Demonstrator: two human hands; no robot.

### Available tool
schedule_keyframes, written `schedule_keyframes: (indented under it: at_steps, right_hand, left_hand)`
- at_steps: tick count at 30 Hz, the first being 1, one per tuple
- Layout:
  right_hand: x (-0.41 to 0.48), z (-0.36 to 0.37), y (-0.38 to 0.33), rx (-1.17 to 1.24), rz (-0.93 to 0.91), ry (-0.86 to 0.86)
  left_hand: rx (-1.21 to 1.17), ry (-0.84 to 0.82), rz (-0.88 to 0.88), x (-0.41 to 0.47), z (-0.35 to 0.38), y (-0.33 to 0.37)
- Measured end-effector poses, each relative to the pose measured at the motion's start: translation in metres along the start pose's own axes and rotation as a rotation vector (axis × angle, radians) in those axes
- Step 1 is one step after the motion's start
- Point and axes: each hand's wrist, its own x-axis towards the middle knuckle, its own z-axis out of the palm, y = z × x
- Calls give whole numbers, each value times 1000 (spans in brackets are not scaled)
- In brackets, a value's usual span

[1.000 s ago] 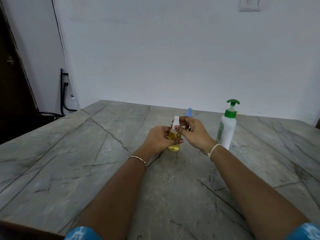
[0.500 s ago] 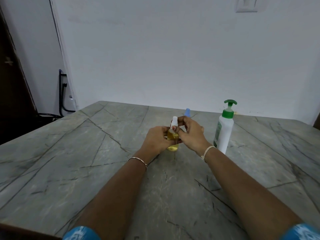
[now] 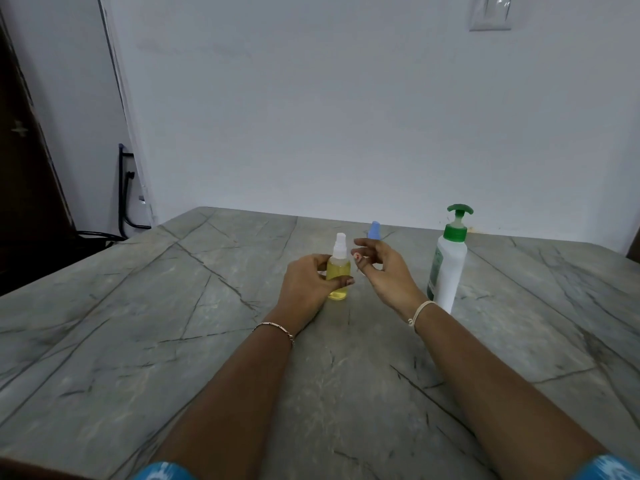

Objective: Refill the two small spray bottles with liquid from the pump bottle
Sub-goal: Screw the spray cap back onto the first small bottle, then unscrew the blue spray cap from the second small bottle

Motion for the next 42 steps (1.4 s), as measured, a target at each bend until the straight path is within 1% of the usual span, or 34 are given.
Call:
schedule_keyframes:
  at_steps: [8, 12, 15, 21, 28, 32, 34, 38, 42]
  right_hand:
    - [5, -8, 12, -12, 81, 172]
    - [7, -8, 20, -29, 148, 215]
    - [8, -9, 25, -46, 194, 255]
    - [8, -10, 31, -77, 308, 220]
    - [12, -9, 32, -145, 361, 173]
    - [24, -9, 37, -301, 380, 112]
    - [31, -10, 39, -339, 392, 85]
    - [41, -7, 42, -261, 393, 43]
    - [47, -2, 46, -222, 333, 85]
  left_hand:
    - [70, 84, -29, 10, -14, -8]
    - [163, 159, -49, 15, -21, -16]
    - [193, 182, -60, 19, -24, -21]
    - [239, 185, -88, 24, -27, -26]
    - [223, 152, -97, 26, -28, -28]
    - [208, 129, -130, 26, -29, -30]
    - [223, 108, -142, 26, -29, -33]
    - [234, 95, -158, 27, -30, -34]
    - [227, 96, -163, 27, -30, -35]
